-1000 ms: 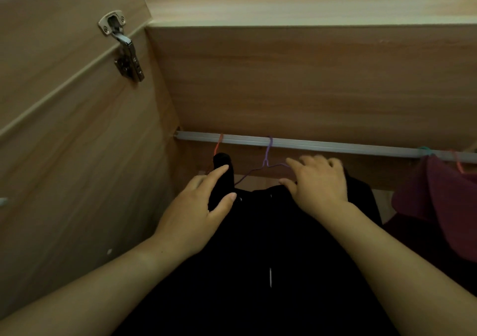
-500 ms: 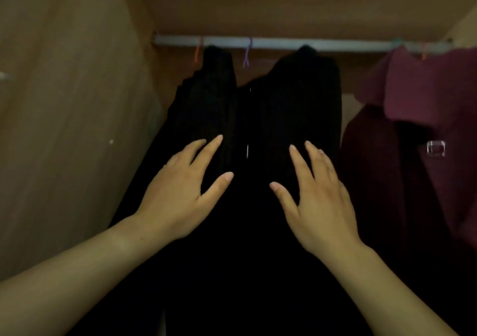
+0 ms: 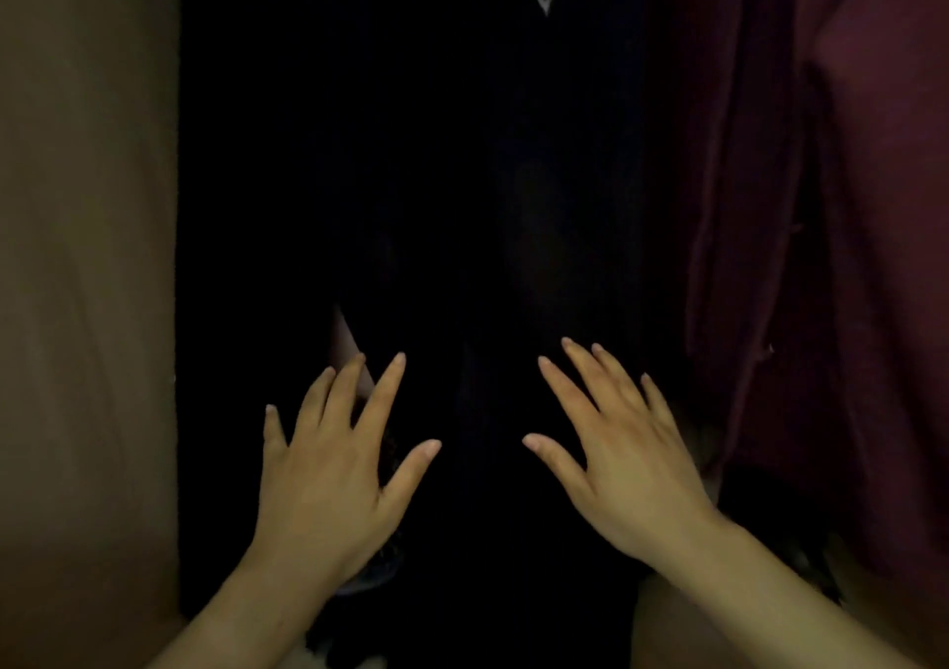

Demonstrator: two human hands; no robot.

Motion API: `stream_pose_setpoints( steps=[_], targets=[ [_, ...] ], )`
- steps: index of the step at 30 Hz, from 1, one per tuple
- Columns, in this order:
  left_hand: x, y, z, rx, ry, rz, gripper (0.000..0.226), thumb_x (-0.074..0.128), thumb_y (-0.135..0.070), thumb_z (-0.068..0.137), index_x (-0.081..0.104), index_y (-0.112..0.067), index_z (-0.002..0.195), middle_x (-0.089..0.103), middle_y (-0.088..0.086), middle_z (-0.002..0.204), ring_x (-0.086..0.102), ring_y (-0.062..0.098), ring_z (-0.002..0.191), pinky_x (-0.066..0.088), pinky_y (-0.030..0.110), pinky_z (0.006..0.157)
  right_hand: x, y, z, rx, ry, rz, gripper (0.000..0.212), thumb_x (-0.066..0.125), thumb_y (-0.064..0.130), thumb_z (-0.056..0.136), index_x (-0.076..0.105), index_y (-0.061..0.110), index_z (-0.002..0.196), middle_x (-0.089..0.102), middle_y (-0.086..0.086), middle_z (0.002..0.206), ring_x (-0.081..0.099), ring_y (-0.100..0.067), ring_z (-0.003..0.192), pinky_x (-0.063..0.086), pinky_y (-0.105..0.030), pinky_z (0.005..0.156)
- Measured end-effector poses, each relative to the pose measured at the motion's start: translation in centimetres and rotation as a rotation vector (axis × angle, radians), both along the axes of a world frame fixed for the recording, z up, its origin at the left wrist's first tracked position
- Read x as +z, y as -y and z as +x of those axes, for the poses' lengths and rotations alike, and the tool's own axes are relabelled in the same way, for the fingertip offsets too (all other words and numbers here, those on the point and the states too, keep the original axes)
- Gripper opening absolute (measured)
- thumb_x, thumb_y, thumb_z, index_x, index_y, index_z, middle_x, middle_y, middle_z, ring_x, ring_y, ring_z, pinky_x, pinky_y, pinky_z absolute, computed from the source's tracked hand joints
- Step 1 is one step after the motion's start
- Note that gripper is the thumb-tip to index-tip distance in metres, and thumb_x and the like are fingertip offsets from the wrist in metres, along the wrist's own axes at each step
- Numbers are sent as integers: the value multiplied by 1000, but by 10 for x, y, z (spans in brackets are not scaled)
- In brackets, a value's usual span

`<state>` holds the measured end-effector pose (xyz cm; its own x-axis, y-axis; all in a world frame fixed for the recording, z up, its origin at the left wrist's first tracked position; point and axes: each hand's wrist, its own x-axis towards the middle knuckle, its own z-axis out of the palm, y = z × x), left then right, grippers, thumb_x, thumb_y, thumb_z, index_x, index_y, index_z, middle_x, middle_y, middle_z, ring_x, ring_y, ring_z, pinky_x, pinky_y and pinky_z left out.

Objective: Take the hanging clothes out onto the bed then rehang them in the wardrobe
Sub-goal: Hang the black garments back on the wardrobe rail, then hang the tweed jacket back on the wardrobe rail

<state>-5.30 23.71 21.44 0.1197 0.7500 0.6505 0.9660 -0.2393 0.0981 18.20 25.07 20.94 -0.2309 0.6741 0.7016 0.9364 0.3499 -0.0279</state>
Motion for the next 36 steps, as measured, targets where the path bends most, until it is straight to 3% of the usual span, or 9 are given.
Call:
stream_pose_setpoints(
  steps=[4,8,12,15,18,22,27,32,36],
  targets=[
    [-51,32,10,-38,-45,-81,72,13,-69,89,24,-29,147,40,10,146,39,32,133,35,63,98,-61,50,-4,-139,-26,-104,67,20,62,92,36,22,142,37,-2,148,32,-23,138,31,-50,106],
    [-97,65,19,-226,-78,-169,70,16,-67,90,31,-28,145,43,9,144,41,31,131,36,61,99,-120,112,-13,-275,-94,-195,66,26,60,91,47,17,136,51,-8,137,48,-31,126,43,-50,96],
    [-149,105,37,-475,-110,-292,69,22,-65,89,37,-24,142,45,10,142,44,32,128,35,61,98,-189,198,-16,-444,-197,-350,65,33,59,89,52,14,131,55,-11,132,51,-35,121,45,-50,93],
    [-190,144,61,-670,-162,-408,67,29,-62,87,43,-21,138,50,8,138,49,30,124,42,54,96,-237,284,-14,-623,-306,-497,67,23,62,92,54,16,129,56,-9,130,53,-35,118,48,-49,90],
    [-231,195,83,-836,-282,-526,65,33,-60,85,47,-22,136,54,7,134,52,29,121,41,57,96,-270,375,-19,-814,-394,-615,65,22,62,92,54,16,124,58,-8,125,56,-35,111,49,-46,84],
    [-273,266,103,-1070,-429,-645,67,30,-62,86,49,-21,134,55,6,134,53,30,121,38,59,97,-296,479,-34,-1007,-503,-733,68,22,63,92,54,14,126,55,-12,130,54,-36,116,50,-50,86],
    [-297,357,129,-1359,-548,-728,70,25,-66,86,46,-23,137,51,1,138,48,23,125,37,49,99,-299,586,-61,-1249,-667,-707,70,21,66,90,50,18,131,51,-8,136,48,-32,125,44,-49,97],
    [-307,458,159,-1592,-666,-702,64,33,-61,85,51,-21,132,55,3,132,50,28,122,39,54,98,-301,694,-94,-1533,-861,-597,73,18,67,90,53,15,128,54,-9,133,52,-32,120,47,-50,93],
    [-309,558,182,-1728,-730,-664,68,26,-63,85,50,-21,132,55,5,133,50,29,122,37,55,99,-300,790,-119,-1702,-988,-513,72,22,67,90,56,15,126,55,-9,131,54,-32,117,47,-49,93]
  ],
)
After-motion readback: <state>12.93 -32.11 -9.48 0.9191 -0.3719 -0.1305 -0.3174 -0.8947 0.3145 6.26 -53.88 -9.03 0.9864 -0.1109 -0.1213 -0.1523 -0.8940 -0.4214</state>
